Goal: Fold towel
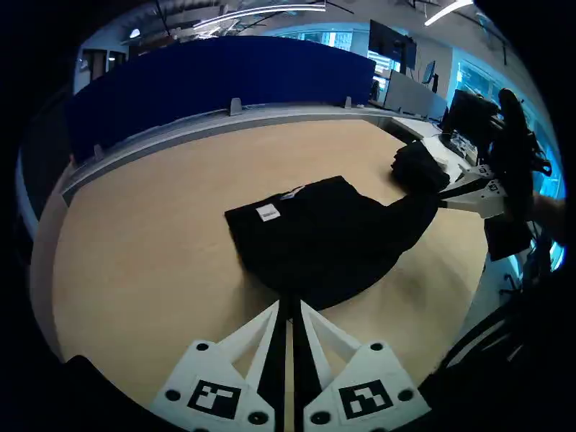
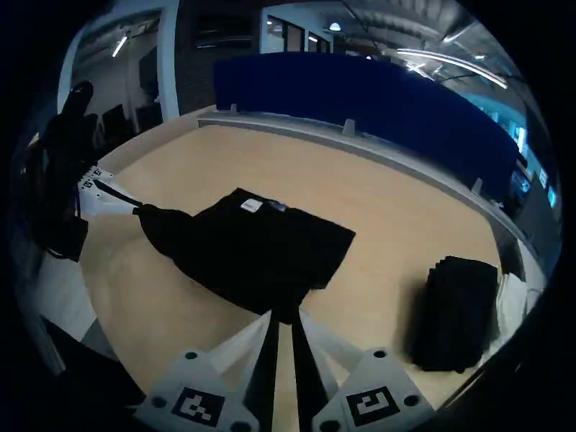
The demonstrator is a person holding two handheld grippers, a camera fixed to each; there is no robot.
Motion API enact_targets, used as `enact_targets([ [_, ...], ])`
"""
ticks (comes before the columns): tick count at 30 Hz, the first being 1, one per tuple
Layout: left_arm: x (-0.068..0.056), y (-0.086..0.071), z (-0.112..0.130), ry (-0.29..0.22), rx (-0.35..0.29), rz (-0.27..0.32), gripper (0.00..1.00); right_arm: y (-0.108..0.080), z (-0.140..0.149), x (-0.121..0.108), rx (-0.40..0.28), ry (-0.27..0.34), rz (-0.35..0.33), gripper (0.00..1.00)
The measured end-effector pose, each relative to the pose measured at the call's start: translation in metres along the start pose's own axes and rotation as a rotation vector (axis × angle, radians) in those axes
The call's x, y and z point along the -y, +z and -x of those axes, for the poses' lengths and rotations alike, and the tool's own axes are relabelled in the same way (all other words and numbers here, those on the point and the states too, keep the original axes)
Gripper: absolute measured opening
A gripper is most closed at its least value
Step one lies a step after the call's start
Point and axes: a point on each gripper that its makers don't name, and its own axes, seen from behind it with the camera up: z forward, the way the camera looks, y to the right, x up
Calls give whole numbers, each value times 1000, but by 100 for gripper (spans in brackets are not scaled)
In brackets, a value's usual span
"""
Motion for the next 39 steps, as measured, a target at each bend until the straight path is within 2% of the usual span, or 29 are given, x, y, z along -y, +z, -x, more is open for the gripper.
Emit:
enact_targets([
  [9,-12,-29,-16,-39,-30,7,6,-24,-13,2,-18,7,1,12],
  [15,-13,-34,-14,-50,-30,9,5,-28,-12,3,-11,11,-2,12],
  [27,-6,-23,-16,-60,-30,1,5,-17,-10,-1,11,-9,0,12],
  [33,1,-8,-23,-62,-26,4,6,-5,-16,-12,23,-22,3,12],
  [39,12,15,-33,-60,-19,8,5,13,-22,-27,39,-20,5,12],
])
